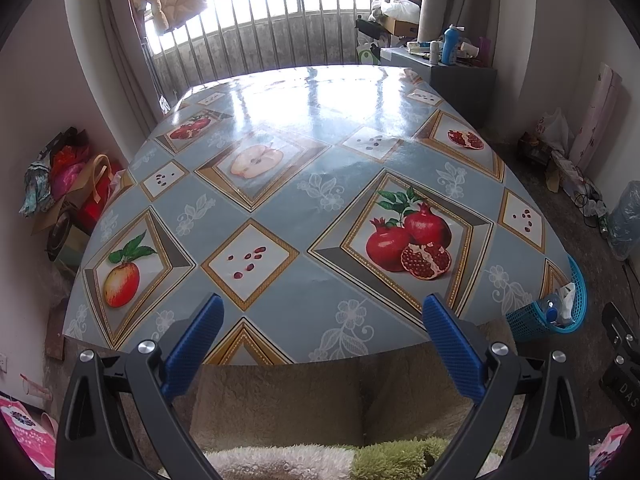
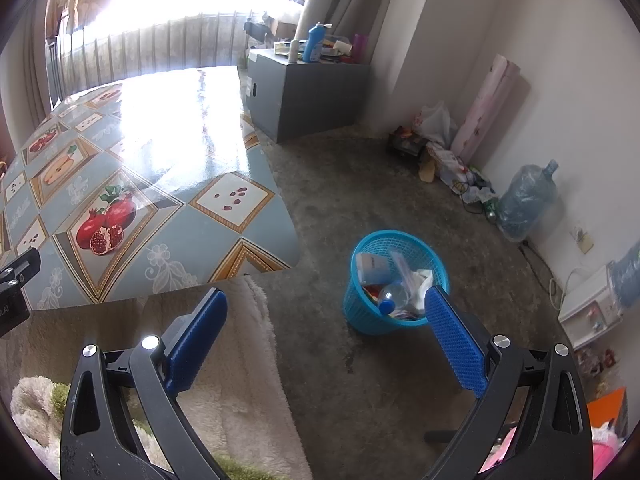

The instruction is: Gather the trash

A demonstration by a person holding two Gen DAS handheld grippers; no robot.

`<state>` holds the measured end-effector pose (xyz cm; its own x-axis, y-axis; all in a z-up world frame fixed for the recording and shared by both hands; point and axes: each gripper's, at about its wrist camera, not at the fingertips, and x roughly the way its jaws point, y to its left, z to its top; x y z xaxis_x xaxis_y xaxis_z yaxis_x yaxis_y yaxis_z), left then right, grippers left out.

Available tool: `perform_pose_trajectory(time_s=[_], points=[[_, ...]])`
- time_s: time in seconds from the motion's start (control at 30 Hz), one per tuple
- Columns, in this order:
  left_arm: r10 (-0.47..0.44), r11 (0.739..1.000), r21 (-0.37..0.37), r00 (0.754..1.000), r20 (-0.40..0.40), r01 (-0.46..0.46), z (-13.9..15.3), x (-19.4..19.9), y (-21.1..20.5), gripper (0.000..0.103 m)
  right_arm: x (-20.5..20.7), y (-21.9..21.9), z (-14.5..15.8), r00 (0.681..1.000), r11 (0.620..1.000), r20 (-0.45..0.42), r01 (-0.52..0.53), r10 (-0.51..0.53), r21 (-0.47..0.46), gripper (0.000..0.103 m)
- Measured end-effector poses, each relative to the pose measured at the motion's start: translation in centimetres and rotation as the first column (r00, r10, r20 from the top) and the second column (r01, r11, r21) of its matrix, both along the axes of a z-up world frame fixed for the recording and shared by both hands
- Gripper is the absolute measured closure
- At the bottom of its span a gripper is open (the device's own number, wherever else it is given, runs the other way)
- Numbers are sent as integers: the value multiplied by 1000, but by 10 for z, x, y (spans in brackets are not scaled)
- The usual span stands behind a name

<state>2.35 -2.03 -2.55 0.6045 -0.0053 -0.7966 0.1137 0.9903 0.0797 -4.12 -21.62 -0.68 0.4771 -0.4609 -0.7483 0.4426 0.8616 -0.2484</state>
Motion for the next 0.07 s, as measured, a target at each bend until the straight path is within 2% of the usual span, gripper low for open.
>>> perform_pose_trajectory(time_s=[0.07], points=[[0,1000,0,1000,0,0,0,0,0,6,-1,0,0,1000,1000,0,1,-1,0,8]])
